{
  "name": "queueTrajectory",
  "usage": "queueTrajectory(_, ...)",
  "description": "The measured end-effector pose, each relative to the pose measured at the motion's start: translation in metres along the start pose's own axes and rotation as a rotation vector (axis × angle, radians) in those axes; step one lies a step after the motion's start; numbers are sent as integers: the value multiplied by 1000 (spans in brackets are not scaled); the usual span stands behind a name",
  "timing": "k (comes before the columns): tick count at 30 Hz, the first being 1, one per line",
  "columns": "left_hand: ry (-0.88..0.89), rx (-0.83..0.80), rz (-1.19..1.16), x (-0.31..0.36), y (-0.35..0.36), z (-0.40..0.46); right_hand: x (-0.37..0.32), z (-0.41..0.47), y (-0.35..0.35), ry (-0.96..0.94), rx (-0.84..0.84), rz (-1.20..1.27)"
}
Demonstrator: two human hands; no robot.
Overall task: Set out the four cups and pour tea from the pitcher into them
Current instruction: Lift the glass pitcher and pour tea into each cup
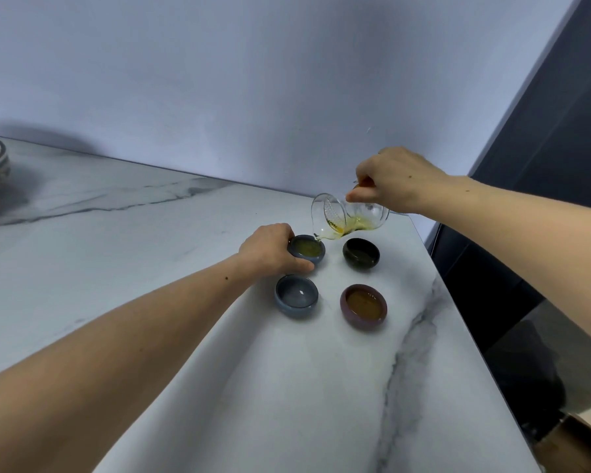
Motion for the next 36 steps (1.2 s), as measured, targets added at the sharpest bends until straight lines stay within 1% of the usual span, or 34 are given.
queueTrajectory(4,-6,2,-8,-1,-1,0,23,-3,8,100,-39,105)
queueTrajectory(8,-10,-13,-20,-2,-3,-2,38,-10,11,182,-62,261)
queueTrajectory(16,-19,15,-68,-7,-23,-20,51,-23,8,264,-55,416)
queueTrajectory(23,-14,11,-122,0,-33,-57,40,-46,-12,231,-48,423)
queueTrajectory(29,-31,-106,-126,4,-17,-87,15,-66,-24,159,-66,373)
queueTrajectory(36,-32,-12,-87,4,-4,-95,-17,-79,-26,82,-39,249)
Point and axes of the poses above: each hand's wrist, its own z-axis towards the middle knuckle, its own y-axis out of the palm, x = y × z, the point moved 7 cm from there along z, towards the middle knuckle, and after that the axes turned 8 degrees about y, right-handed, at the moved point
